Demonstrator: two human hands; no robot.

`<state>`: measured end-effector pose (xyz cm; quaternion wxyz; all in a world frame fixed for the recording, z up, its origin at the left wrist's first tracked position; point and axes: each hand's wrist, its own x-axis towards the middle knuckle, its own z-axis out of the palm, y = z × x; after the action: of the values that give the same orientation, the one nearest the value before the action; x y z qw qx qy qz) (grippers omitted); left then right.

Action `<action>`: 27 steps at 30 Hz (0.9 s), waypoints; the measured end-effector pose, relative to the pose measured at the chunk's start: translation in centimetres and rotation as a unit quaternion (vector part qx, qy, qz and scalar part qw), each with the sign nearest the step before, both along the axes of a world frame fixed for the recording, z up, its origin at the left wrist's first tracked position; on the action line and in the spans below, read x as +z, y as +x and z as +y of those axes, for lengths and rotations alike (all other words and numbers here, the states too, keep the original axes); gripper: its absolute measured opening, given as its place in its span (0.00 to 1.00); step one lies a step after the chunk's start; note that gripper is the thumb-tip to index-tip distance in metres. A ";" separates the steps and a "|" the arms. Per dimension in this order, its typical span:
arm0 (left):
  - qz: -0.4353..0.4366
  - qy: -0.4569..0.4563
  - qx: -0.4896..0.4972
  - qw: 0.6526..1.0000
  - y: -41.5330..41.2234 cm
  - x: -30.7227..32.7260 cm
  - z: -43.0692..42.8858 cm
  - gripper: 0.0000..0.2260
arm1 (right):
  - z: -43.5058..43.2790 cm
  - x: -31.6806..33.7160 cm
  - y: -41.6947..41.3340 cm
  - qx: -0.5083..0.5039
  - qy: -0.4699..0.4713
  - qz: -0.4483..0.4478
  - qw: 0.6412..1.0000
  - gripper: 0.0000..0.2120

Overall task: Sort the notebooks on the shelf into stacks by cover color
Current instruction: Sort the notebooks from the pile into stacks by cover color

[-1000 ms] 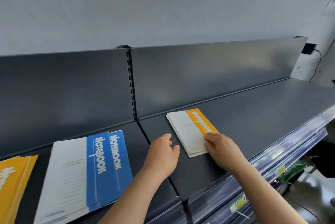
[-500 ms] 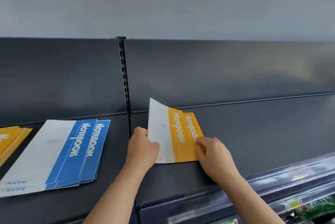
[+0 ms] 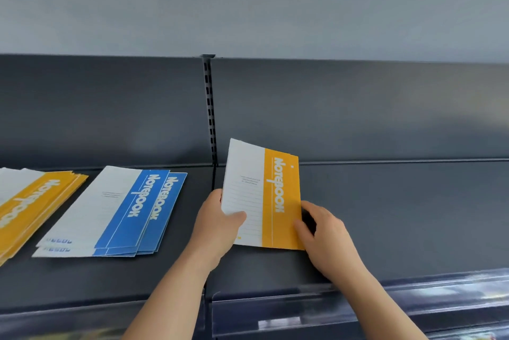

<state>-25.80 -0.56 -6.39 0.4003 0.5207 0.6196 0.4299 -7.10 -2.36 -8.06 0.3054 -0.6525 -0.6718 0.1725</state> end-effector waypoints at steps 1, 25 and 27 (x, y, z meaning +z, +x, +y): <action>-0.009 0.005 -0.002 1.000 -0.3 0.1 -0.2 0.12 | 0.1 0.1 -0.3 0.003 -0.002 0.016 1.000 0.15; 0.128 0.116 0.150 0.973 -29.0 2.4 -6.8 0.11 | -0.2 2.8 -29.4 0.100 0.003 0.166 0.981 0.23; 0.162 0.108 0.159 0.968 -32.3 2.4 -6.9 0.11 | -0.5 3.0 -32.8 0.097 -0.007 0.149 0.984 0.25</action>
<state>-58.14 -7.50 -4.04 0.1624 0.5183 0.7009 0.4624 -39.92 -2.87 -5.04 0.3791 -0.5537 -0.6773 0.3014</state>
